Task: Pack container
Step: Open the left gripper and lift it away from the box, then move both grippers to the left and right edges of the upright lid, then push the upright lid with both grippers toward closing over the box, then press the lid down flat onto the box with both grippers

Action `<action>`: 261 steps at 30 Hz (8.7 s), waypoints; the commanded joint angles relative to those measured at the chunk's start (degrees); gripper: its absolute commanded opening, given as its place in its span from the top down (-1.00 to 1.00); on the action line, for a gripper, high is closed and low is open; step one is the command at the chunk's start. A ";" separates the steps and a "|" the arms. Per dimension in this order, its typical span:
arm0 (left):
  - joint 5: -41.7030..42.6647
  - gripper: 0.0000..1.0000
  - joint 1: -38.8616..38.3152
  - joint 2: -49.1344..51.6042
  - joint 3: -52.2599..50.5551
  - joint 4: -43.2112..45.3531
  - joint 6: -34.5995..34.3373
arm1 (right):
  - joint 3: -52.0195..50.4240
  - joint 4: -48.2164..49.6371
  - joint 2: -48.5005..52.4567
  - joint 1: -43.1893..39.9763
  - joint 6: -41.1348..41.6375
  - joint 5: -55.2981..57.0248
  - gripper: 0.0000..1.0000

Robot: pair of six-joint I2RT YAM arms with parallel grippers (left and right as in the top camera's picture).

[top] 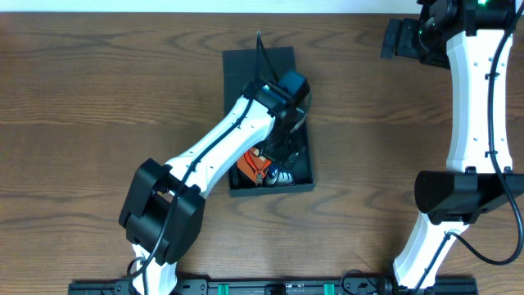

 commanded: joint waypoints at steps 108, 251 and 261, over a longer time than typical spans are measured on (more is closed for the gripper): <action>44.70 0.89 40.63 24.48 9.11 -1.33 33.24 | -46.07 44.72 7.85 5.66 -25.27 -49.37 0.98; 39.52 0.89 27.52 5.22 18.53 -31.89 33.55 | 2.40 -6.95 13.03 5.53 -35.12 -42.58 0.98; 40.13 0.89 26.32 0.24 18.53 -31.89 31.43 | 2.54 -7.56 10.73 5.53 -35.17 -43.56 0.97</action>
